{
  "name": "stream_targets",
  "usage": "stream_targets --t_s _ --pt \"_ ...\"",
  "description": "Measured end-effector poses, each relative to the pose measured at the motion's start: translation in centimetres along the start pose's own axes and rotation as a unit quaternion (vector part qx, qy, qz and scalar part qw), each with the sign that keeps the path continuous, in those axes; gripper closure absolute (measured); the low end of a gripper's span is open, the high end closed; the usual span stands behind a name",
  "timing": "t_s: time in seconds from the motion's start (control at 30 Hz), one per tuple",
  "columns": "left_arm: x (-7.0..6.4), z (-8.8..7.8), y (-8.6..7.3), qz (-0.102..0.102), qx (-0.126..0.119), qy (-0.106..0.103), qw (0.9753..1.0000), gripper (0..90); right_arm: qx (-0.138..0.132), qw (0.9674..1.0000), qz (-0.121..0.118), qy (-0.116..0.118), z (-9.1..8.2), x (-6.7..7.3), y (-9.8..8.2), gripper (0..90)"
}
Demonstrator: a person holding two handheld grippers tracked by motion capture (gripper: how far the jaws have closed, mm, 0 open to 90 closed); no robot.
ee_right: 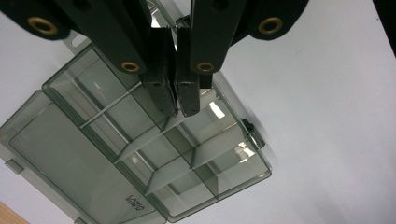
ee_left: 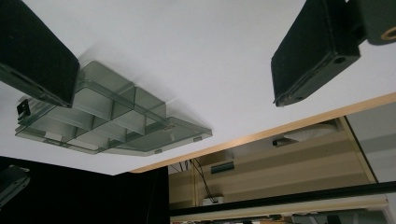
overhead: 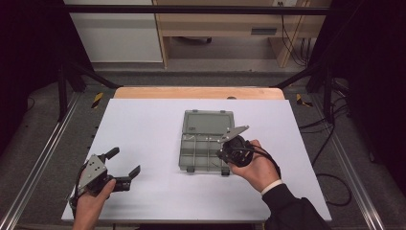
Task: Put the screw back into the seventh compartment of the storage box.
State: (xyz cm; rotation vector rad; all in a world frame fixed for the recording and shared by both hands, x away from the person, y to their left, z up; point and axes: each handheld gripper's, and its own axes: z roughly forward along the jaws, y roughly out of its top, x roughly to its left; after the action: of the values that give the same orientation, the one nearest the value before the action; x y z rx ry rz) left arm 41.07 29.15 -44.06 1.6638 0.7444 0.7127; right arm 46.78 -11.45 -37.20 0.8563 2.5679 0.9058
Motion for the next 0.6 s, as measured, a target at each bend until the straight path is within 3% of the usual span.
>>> stream_targets --t_s 0.6 --pt "0.0 0.0 0.0 0.000 0.000 0.000 1.0000 0.9 -0.024 0.9982 0.052 -0.017 1.3 -2.4 -1.2 87.5"
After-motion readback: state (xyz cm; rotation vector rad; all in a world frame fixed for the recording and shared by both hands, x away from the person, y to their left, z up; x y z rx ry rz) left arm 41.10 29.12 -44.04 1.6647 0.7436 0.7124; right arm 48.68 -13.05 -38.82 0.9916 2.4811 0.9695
